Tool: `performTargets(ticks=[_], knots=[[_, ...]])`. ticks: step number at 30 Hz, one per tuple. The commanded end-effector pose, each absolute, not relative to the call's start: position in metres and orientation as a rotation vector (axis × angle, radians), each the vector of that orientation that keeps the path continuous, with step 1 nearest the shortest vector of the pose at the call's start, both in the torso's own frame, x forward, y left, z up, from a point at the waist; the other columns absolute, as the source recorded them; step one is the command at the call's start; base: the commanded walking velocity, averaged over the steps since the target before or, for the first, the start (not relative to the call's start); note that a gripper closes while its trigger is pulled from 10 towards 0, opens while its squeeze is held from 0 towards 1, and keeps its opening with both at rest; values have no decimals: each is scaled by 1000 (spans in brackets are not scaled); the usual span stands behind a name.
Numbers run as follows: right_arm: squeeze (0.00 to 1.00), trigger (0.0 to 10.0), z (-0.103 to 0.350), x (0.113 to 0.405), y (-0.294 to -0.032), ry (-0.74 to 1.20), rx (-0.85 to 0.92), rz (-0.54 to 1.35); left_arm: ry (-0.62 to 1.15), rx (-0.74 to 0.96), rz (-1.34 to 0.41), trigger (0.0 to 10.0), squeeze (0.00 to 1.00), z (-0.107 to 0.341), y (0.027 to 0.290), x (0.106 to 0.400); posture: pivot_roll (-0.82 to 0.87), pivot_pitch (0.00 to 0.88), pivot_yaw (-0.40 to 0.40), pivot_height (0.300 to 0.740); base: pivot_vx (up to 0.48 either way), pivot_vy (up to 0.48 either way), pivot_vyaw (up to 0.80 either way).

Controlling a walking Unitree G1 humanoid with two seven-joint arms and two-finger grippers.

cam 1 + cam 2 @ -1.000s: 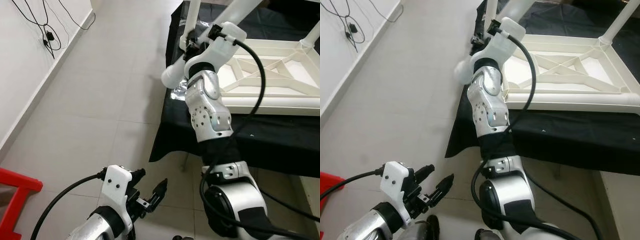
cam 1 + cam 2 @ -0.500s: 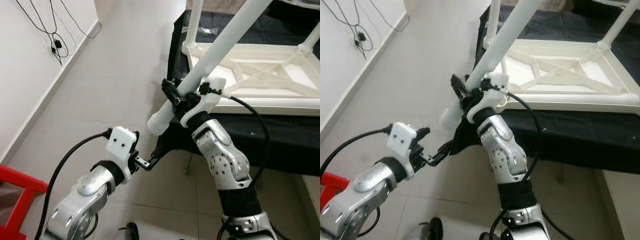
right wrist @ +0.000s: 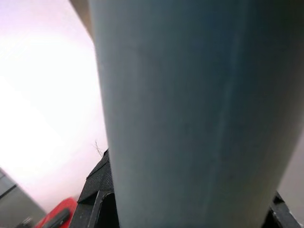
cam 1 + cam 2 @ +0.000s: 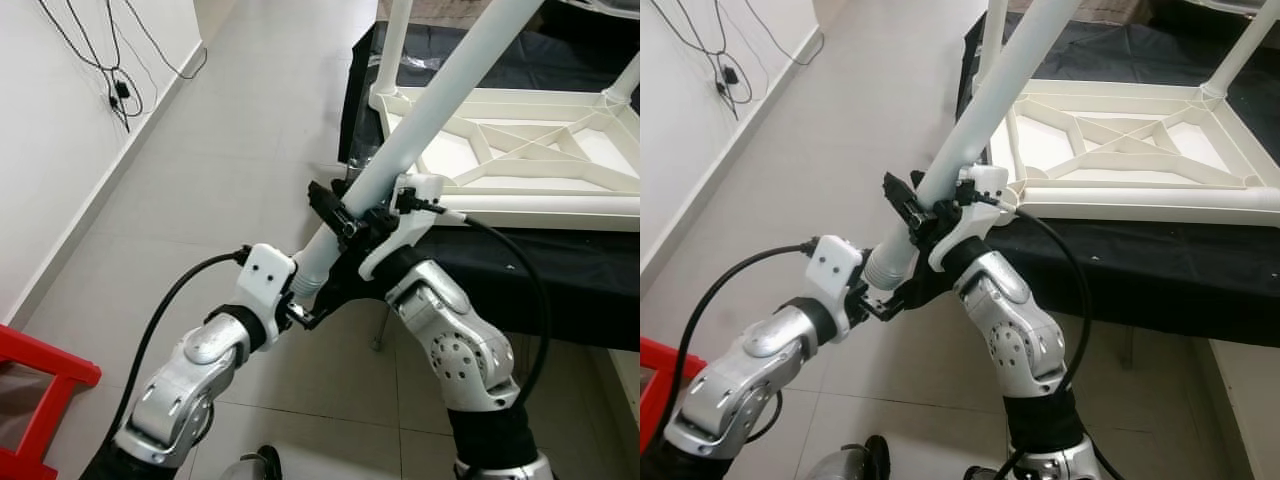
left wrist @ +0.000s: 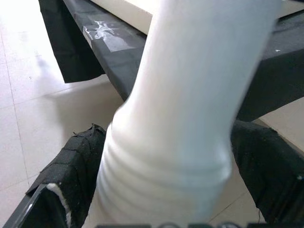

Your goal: Building children table

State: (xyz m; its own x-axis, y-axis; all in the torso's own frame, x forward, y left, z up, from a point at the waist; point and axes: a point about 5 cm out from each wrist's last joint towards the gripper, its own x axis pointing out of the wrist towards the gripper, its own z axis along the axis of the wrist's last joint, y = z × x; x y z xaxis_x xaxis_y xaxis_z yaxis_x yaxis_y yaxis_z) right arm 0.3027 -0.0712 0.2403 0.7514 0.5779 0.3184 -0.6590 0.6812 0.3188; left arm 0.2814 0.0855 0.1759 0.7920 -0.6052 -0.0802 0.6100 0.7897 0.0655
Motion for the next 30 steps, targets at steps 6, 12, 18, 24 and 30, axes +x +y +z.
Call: performTargets(ticks=[6, 12, 18, 24, 30], knots=[[0, 10000, 238, 293, -67, -185, 447, 746, 73, 86, -674, 10000, 0, 169, 78, 282, 120, 195, -23, 740, 0, 0, 0], [0, 10000, 237, 288, -63, -172, 453, 767, 86, 89, -717, 10000, 0, 162, 71, 281, 113, 194, -18, 740, 0, 0, 0], [0, 10000, 234, 282, -58, -148, 448, 813, 97, 136, -764, 10000, 0, 157, 69, 277, 114, 191, -17, 740, 0, 0, 0], [0, 10000, 229, 281, -58, -133, 410, 824, 90, 195, -778, 10000, 0, 154, 70, 276, 115, 184, -19, 740, 0, 0, 0], [0, 10000, 226, 281, -59, -128, 396, 824, 88, 202, -787, 10000, 0, 153, 70, 274, 115, 181, -19, 740, 0, 0, 0]])
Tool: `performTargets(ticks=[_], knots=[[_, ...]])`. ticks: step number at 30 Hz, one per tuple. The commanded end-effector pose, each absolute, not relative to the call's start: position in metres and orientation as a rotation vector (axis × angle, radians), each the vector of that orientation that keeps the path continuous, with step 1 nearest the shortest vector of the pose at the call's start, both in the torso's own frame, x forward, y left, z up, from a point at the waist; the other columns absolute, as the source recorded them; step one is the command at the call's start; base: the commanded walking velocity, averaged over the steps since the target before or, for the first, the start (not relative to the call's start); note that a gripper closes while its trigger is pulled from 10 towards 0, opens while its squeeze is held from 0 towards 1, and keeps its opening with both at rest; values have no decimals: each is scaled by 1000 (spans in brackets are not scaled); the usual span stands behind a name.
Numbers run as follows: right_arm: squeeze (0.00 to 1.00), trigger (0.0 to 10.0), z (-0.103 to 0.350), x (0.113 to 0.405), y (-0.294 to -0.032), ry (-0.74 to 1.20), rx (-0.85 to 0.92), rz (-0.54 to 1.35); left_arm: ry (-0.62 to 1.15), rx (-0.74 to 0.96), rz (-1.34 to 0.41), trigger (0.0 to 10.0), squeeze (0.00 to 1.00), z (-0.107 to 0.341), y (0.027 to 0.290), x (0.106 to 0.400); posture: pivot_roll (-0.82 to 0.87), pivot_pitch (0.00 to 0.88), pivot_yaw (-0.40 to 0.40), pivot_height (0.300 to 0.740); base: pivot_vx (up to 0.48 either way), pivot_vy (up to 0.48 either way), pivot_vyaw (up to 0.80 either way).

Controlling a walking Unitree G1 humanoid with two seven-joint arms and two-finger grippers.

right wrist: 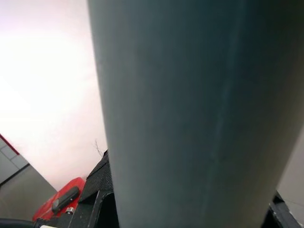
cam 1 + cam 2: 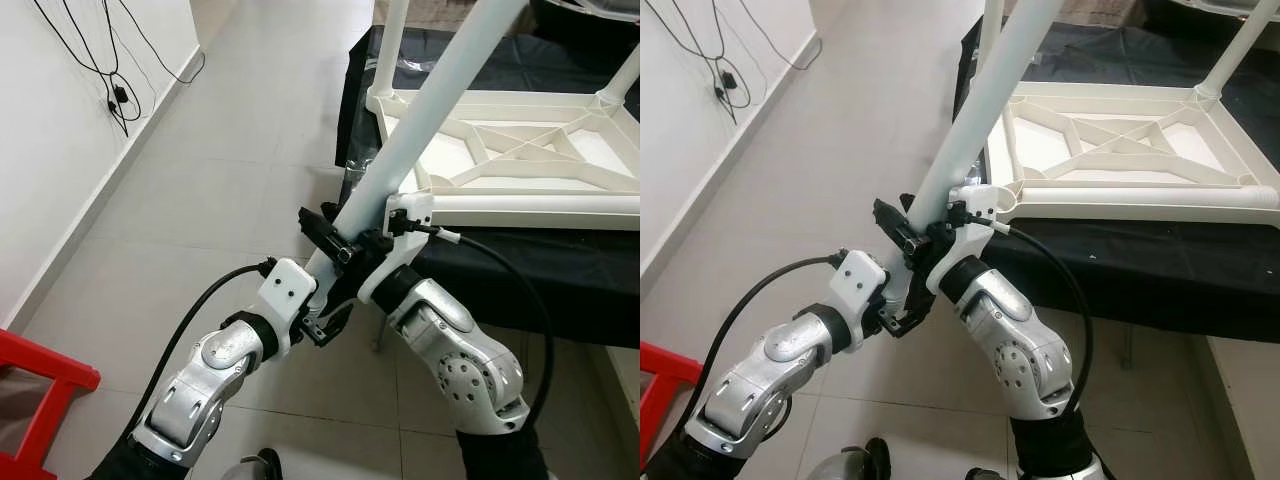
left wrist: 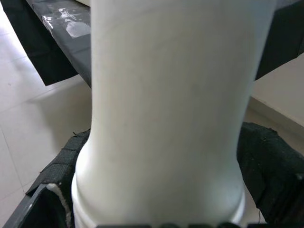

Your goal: Building children table

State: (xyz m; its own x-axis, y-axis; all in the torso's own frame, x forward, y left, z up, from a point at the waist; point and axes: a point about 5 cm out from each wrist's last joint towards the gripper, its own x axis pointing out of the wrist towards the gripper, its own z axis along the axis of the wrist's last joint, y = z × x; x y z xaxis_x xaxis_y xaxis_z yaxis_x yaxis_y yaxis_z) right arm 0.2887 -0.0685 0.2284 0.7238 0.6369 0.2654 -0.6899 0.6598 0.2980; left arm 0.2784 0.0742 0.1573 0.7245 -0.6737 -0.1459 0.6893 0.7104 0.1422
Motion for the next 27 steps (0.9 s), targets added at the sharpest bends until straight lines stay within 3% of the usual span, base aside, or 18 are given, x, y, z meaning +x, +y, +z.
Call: performTargets(ticks=[1, 6, 7, 8, 9, 26, 27], knots=[[0, 10000, 226, 281, -59, -128, 396, 824, 88, 202, -787, 10000, 0, 153, 70, 274, 115, 181, -19, 740, 0, 0, 0], [0, 10000, 223, 280, -59, -123, 368, 829, 84, 212, -789, 10000, 0, 152, 71, 274, 116, 176, -18, 740, 0, 0, 0], [0, 10000, 222, 280, -58, -123, 360, 832, 81, 217, -790, 6706, 0, 151, 72, 274, 114, 175, -18, 740, 0, 0, 0], [0, 10000, 222, 280, -58, -123, 360, 832, 81, 217, -790, 6706, 0, 151, 72, 274, 114, 175, -18, 740, 0, 0, 0], [0, 10000, 221, 280, -58, -122, 358, 833, 73, 217, -791, 0, 0, 151, 72, 273, 113, 174, -17, 740, 0, 0, 0], [0, 10000, 222, 283, -62, -143, 337, 806, 61, 237, -776, 118, 0, 147, 78, 272, 108, 172, -14, 740, 0, 0, 0], [1000, 10000, 222, 284, -64, -154, 328, 794, 69, 234, -781, 10000, 0, 146, 80, 272, 109, 173, -15, 740, 0, 0, 0]])
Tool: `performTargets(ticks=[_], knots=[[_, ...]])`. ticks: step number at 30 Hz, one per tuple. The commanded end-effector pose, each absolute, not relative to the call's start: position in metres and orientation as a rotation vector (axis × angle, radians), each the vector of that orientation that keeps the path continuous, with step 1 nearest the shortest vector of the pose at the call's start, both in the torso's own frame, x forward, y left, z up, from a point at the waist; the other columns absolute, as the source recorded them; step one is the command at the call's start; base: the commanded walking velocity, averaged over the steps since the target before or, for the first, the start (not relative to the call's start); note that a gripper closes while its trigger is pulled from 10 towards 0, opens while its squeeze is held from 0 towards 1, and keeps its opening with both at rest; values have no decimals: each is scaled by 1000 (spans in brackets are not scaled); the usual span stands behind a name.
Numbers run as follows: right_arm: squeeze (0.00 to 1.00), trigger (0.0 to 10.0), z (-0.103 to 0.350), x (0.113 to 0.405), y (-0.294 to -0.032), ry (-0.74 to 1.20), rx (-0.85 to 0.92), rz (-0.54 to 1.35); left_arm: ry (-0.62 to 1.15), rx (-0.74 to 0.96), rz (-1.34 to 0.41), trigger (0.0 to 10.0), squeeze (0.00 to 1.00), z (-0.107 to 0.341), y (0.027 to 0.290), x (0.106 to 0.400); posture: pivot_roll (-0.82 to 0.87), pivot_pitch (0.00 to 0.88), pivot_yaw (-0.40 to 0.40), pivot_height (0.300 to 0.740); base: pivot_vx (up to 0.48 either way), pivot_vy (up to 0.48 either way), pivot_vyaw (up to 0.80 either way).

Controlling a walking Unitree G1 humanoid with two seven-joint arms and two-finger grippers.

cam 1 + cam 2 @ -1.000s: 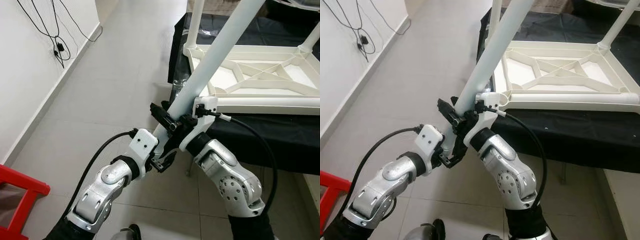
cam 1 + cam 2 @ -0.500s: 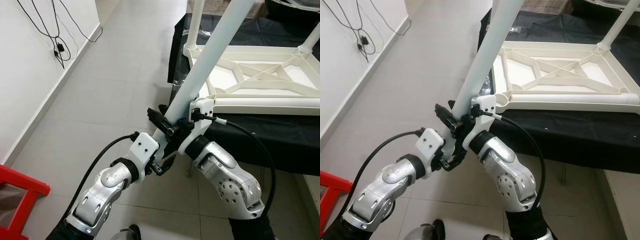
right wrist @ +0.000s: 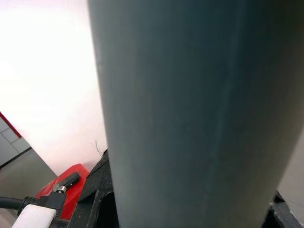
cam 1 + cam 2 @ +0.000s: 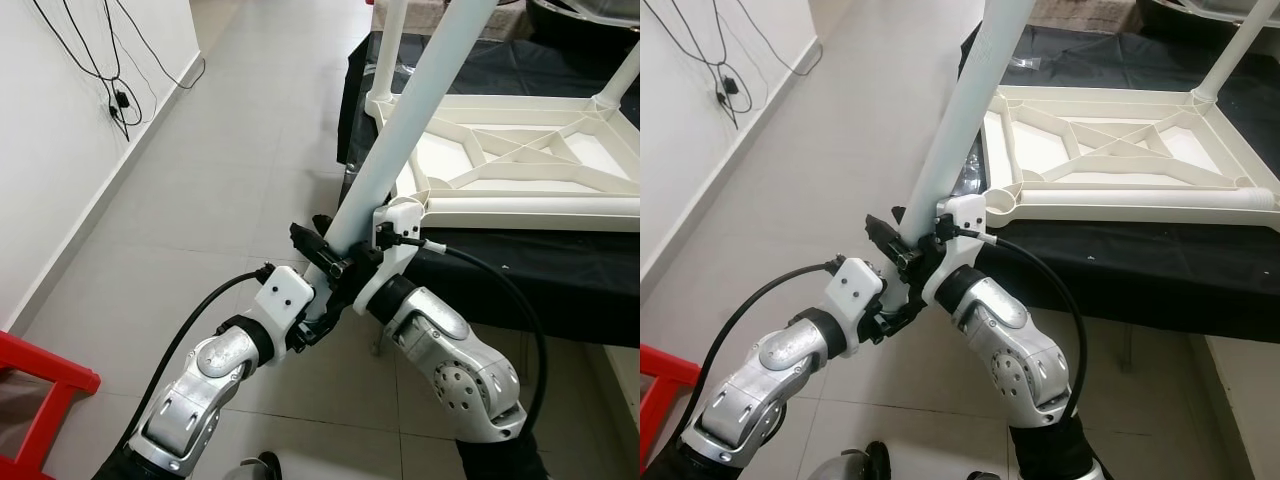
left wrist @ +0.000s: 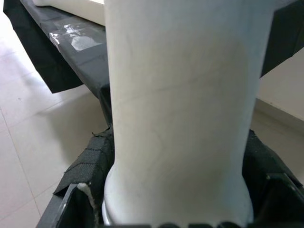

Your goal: Building children table

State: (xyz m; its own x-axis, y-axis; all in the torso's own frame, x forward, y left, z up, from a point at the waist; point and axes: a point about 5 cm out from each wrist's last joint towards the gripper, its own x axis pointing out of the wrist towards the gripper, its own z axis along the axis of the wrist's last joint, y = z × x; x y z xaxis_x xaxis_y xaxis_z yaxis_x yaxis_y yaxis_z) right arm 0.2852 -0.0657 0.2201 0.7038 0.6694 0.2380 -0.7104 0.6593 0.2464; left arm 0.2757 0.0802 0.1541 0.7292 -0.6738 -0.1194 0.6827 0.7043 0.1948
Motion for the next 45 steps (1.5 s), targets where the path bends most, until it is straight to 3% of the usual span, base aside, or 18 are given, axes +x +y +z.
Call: performTargets(ticks=[1, 9, 10, 20, 29, 37, 45], knots=[[1000, 10000, 222, 284, -64, -154, 328, 794, 69, 234, -781, 10000, 0, 146, 80, 272, 109, 173, -15, 740, 0, 0, 0], [1000, 10000, 225, 286, -65, -163, 329, 828, 78, 238, -844, 10000, 0, 147, 87, 269, 112, 177, -13, 740, 0, 0, 0], [0, 10000, 227, 287, -67, -162, 331, 845, 76, 259, -890, 10000, 0, 148, 92, 265, 112, 178, -12, 740, 0, 0, 0], [0, 10000, 233, 284, -78, -81, 386, 1164, 216, 48, -1118, 10000, 0, 154, 116, 241, 115, 193, -18, 740, 0, 0, 0], [0, 10000, 237, 271, -75, -51, 392, 1350, 294, -76, -1252, 10000, 0, 158, 118, 228, 113, 202, -16, 740, 0, 0, 0], [0, 10000, 240, 263, -73, -15, 384, 1462, 365, -99, -1361, 10000, 0, 152, 115, 210, 106, 209, -12, 740, 0, 0, 0], [0, 10000, 240, 258, -72, 19, 382, 1530, 383, -102, -1368, 10000, 0, 153, 116, 210, 103, 211, -11, 740, 0, 0, 0]])
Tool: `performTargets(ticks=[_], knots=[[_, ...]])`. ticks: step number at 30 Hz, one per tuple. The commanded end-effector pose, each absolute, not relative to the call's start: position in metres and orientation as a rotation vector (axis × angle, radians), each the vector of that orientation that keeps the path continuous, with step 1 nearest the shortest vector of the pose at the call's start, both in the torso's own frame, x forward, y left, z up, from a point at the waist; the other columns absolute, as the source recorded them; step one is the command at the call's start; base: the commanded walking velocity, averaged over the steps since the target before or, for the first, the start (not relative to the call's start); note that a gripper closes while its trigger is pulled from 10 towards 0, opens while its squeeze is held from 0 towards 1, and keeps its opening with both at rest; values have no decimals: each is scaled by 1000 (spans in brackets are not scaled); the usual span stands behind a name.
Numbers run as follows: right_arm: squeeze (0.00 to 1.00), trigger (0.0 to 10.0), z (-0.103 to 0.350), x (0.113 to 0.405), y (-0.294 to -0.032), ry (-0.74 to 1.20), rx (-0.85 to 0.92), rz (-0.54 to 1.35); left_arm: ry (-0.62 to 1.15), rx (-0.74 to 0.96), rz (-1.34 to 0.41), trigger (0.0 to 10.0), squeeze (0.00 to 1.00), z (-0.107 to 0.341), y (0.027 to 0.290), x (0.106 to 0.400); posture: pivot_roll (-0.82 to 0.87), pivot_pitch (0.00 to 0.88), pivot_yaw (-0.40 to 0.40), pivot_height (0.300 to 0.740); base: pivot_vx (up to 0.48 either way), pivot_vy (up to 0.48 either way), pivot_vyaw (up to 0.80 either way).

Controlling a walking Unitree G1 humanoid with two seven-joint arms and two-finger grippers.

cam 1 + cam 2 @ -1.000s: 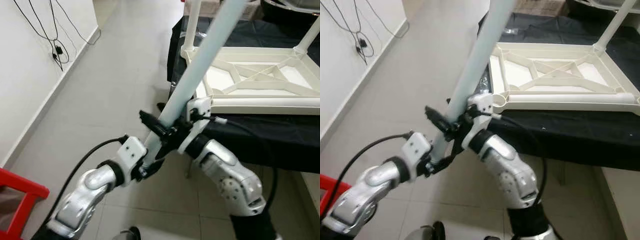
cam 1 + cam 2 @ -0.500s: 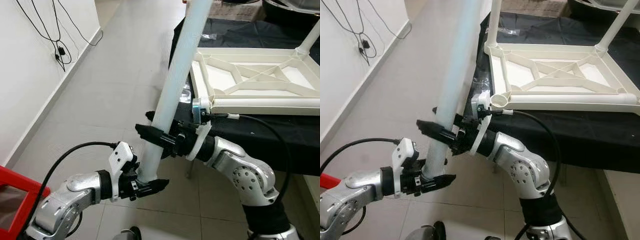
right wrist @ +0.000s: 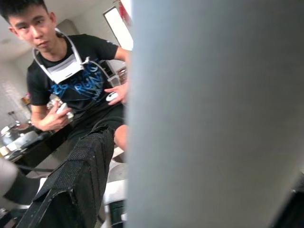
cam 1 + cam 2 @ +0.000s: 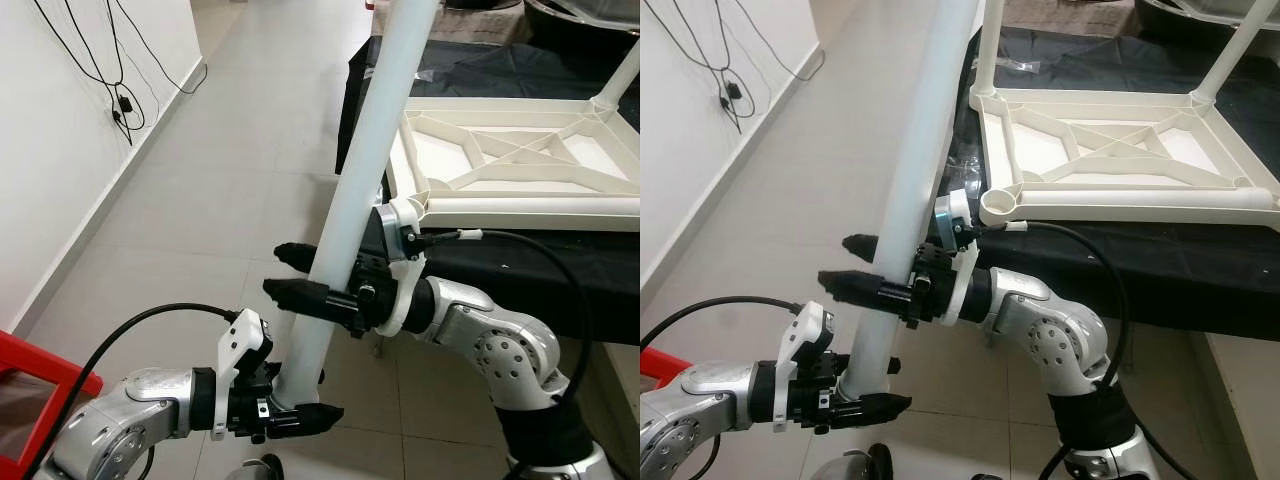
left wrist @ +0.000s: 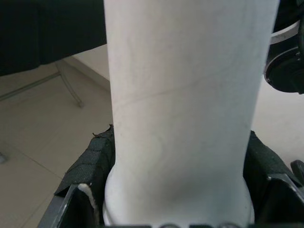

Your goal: Building children table

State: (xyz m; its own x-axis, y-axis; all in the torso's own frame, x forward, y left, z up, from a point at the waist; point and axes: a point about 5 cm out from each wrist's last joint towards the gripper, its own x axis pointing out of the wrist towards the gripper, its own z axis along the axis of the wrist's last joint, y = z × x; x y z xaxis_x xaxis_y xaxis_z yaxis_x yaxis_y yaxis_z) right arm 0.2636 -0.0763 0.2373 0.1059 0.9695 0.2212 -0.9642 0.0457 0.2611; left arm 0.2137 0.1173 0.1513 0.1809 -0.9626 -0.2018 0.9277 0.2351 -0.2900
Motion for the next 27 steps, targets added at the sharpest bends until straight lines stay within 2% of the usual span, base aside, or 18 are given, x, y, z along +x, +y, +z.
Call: performTargets(ticks=[1, 15, 16, 17, 18, 27], knots=[[0, 10000, 240, 256, -71, 25, 381, 1546, 386, -104, -1368, 10000, 0, 153, 117, 210, 105, 211, -11, 740, 0, 0, 0], [0, 10000, 240, 250, -67, 39, 377, 1582, 407, -122, -1375, 10000, 0, 152, 117, 208, 101, 217, -10, 740, 0, 0, 0], [0, 784, 240, 250, -67, 38, 379, 1578, 407, -124, -1376, 10000, 0, 152, 116, 207, 101, 217, -9, 740, 0, 0, 0], [0, 784, 240, 250, -67, 38, 379, 1578, 407, -124, -1376, 10000, 0, 152, 116, 207, 101, 217, -9, 740, 0, 0, 0], [0, 0, 239, 251, -67, 39, 381, 1577, 408, -125, -1378, 10000, 0, 152, 116, 207, 101, 217, -9, 740, 0, 0, 0], [0, 0, 238, 251, -67, 37, 370, 1573, 420, -135, -1381, 10000, 0, 151, 116, 206, 98, 216, -11, 740, 0, 0, 0]])
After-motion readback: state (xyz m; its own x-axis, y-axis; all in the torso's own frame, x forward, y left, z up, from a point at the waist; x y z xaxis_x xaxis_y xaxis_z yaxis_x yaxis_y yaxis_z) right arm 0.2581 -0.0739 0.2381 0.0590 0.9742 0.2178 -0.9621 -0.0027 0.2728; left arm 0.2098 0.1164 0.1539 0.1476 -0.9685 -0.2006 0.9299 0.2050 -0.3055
